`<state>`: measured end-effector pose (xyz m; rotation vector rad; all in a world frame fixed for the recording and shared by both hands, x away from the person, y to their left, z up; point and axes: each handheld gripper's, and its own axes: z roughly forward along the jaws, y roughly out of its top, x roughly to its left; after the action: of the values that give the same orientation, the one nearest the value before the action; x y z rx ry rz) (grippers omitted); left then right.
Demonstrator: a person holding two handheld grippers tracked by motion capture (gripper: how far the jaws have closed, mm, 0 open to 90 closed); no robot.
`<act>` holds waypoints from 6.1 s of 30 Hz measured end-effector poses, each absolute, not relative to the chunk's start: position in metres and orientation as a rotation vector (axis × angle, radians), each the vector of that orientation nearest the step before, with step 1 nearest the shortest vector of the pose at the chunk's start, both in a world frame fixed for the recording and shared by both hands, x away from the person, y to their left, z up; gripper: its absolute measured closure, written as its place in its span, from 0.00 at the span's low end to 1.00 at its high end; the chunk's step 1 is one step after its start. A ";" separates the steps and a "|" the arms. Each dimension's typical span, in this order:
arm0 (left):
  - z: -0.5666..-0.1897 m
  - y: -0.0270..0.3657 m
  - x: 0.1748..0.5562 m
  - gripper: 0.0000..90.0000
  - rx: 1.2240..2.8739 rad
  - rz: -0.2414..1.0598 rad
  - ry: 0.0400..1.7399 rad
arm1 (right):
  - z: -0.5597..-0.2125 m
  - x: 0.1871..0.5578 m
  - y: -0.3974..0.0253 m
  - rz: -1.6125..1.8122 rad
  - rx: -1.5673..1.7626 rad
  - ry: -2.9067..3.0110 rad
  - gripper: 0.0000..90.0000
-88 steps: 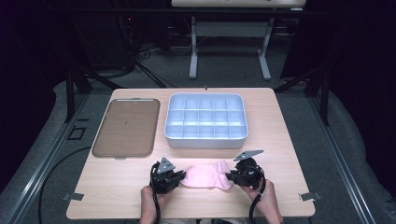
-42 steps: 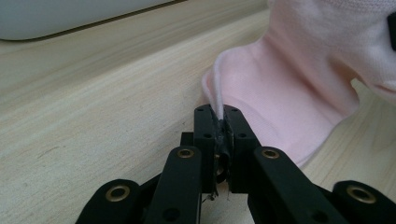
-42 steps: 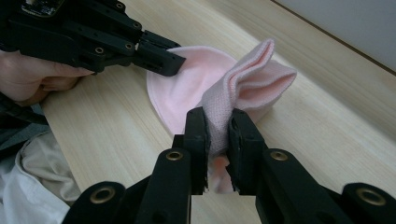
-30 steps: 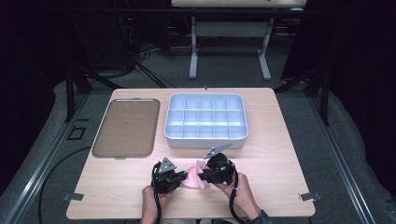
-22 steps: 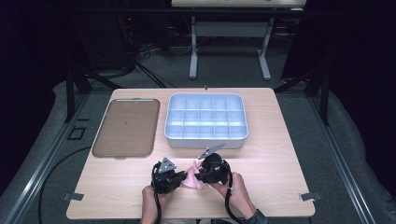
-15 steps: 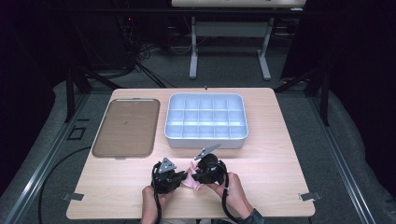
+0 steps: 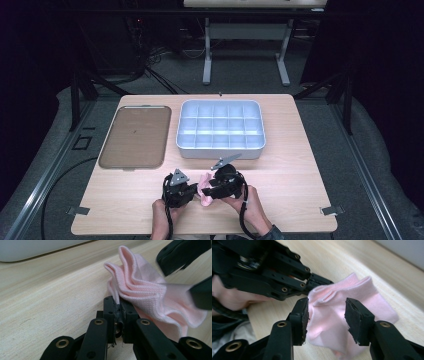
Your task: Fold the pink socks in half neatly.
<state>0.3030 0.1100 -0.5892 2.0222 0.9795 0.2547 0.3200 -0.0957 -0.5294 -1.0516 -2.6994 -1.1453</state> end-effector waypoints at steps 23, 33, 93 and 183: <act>-0.589 0.110 0.303 0.93 2.022 0.256 0.980 | -0.543 0.329 -0.095 -1.100 -1.123 -2.793 0.64; -0.590 0.110 0.303 0.93 2.021 0.249 0.981 | -0.560 0.335 -0.082 -1.023 -1.080 -2.849 0.87; -0.568 0.105 0.293 0.88 2.093 0.348 0.885 | -0.559 0.330 -0.122 -1.119 -1.205 -2.721 0.52; -0.585 0.051 0.302 0.99 2.095 0.185 0.816 | -0.541 0.309 -0.148 -1.182 -1.266 -2.619 0.94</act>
<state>0.3023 0.0507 -0.5851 2.0952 0.8159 0.1848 0.3092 -0.1483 -0.5406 -1.2656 -2.6189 -1.1821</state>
